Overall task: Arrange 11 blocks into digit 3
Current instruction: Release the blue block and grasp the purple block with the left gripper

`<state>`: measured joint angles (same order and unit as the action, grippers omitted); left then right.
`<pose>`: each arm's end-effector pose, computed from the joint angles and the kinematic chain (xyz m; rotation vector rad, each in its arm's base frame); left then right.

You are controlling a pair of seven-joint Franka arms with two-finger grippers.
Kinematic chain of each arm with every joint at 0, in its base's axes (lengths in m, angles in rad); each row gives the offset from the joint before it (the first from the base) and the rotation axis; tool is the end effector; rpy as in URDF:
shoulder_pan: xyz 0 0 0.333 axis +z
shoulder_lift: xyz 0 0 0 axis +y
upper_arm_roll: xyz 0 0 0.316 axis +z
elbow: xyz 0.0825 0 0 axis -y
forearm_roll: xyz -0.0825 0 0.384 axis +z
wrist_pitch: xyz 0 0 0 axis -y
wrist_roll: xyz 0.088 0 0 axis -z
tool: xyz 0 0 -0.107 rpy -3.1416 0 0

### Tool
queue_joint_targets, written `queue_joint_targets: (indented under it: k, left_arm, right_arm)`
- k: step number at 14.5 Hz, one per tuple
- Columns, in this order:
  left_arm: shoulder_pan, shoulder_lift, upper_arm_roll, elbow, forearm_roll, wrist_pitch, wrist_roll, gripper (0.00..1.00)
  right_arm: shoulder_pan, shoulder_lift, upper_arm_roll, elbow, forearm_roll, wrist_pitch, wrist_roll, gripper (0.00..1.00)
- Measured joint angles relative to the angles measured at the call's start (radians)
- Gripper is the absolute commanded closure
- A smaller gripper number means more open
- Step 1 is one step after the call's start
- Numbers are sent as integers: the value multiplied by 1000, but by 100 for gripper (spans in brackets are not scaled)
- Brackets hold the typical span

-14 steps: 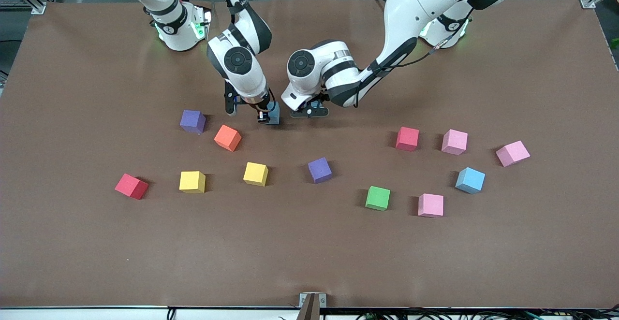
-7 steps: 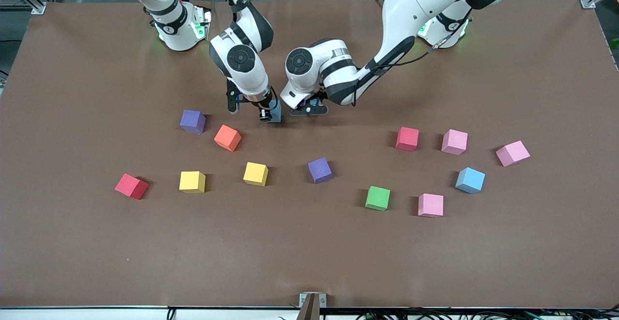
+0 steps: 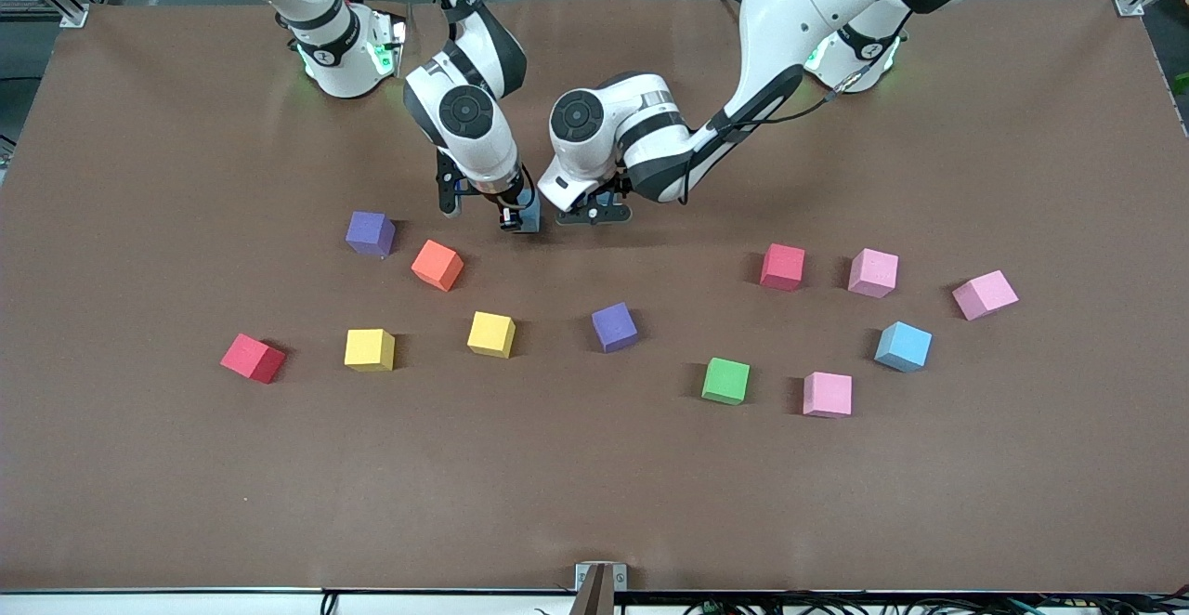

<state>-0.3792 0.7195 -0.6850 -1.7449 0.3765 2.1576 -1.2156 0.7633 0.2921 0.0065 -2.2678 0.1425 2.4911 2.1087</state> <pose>0.3604 -0.5392 0.2248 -3.0824 -0.0240 0.2735 0.3813 0.3686 0.2235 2.3006 -2.0497 -0.1426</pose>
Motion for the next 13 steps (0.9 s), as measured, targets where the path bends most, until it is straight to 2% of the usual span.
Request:
queue_joint_targets:
  k: [3,6,10,13]
  left_arm:
    - [35,-55,0,5,0,-47,2,0]
    - [113,-94,2,23,0,-61,11,0]
    - [225,-92,22,122,1,-61,114,0]
    - [258,-47,57,212,1,-61,185,0]
  right_arm:
    - [0,0,0,-1,0,-3,0,100]
    - [0,0,0,-1,0,-3,0,100]
    - [11,0,2,-1,4,6,11,99]
    - [46,3,2,0,52,12,12,99]
